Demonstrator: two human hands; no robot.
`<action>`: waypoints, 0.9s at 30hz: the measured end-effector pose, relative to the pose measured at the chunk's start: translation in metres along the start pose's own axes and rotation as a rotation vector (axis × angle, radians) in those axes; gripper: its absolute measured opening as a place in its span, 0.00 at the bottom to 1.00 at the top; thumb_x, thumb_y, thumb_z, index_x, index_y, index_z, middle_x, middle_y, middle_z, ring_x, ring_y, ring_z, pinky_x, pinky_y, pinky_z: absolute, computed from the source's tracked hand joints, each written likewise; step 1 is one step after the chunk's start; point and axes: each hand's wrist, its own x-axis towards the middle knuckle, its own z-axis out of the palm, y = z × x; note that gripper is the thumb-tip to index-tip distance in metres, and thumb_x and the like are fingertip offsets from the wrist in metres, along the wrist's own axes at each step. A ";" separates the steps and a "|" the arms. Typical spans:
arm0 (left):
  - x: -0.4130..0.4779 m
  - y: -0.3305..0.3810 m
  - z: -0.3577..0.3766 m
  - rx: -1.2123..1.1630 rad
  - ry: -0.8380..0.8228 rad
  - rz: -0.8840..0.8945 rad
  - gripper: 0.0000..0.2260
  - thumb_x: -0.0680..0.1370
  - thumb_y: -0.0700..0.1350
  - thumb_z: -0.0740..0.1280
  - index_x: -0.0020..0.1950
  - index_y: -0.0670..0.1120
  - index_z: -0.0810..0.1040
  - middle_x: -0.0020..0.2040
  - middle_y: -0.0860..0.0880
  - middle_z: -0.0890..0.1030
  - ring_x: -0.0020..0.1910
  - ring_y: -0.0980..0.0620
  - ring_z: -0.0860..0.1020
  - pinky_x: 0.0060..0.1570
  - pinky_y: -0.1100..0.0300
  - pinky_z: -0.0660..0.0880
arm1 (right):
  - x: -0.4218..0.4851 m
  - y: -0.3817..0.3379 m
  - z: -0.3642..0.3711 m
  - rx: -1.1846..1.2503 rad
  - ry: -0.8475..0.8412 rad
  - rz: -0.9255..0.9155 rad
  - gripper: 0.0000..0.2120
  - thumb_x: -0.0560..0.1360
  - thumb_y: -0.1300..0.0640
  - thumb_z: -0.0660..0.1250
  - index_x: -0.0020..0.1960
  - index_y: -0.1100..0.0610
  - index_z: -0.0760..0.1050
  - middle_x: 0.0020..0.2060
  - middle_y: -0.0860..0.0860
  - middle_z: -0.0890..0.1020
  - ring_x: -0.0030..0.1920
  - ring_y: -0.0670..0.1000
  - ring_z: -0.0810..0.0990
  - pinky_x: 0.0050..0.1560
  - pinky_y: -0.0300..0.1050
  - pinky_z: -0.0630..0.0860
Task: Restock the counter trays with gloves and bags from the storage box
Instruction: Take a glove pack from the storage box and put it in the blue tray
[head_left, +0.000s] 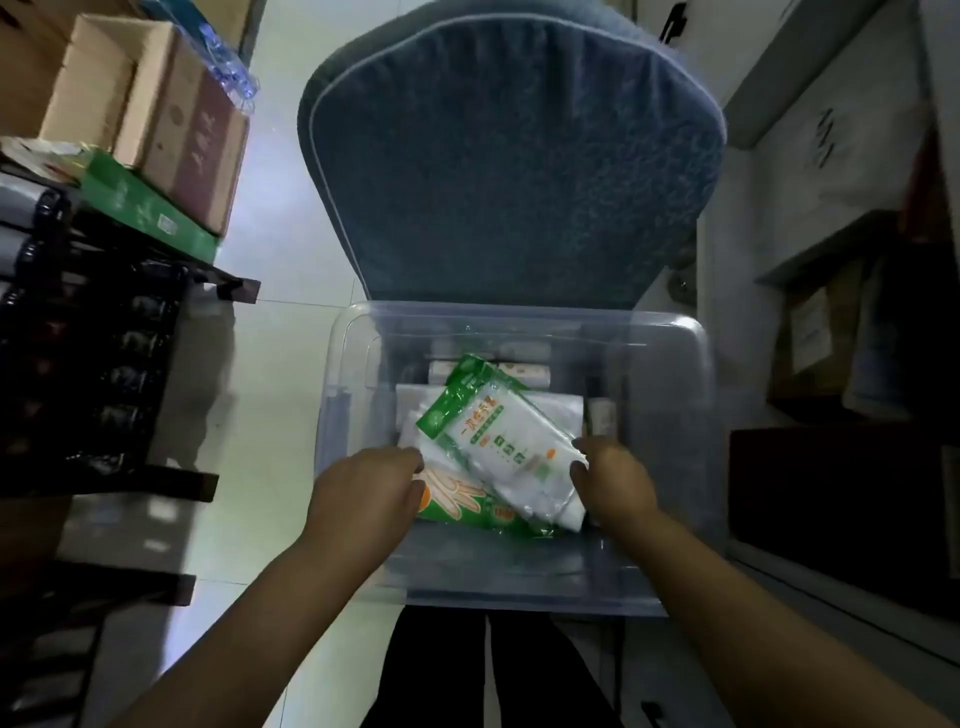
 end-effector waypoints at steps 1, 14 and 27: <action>0.006 -0.005 0.004 0.000 0.010 0.032 0.06 0.75 0.45 0.64 0.44 0.47 0.79 0.39 0.47 0.82 0.38 0.45 0.78 0.31 0.60 0.63 | 0.007 -0.001 0.006 -0.015 0.000 0.015 0.16 0.75 0.61 0.62 0.62 0.60 0.74 0.60 0.59 0.78 0.56 0.59 0.78 0.52 0.47 0.75; 0.027 -0.045 0.025 -0.017 0.026 0.081 0.11 0.77 0.48 0.61 0.54 0.49 0.80 0.48 0.48 0.83 0.45 0.46 0.79 0.39 0.56 0.74 | 0.038 -0.003 0.056 -0.115 0.091 0.130 0.12 0.72 0.52 0.69 0.50 0.60 0.79 0.50 0.60 0.81 0.52 0.60 0.77 0.51 0.48 0.71; 0.036 0.007 0.009 -0.398 -0.031 -0.053 0.19 0.74 0.61 0.59 0.52 0.49 0.78 0.46 0.53 0.82 0.43 0.52 0.80 0.37 0.59 0.73 | -0.050 -0.083 0.009 0.143 0.451 -0.371 0.11 0.68 0.61 0.75 0.34 0.60 0.73 0.36 0.55 0.77 0.33 0.55 0.76 0.27 0.44 0.70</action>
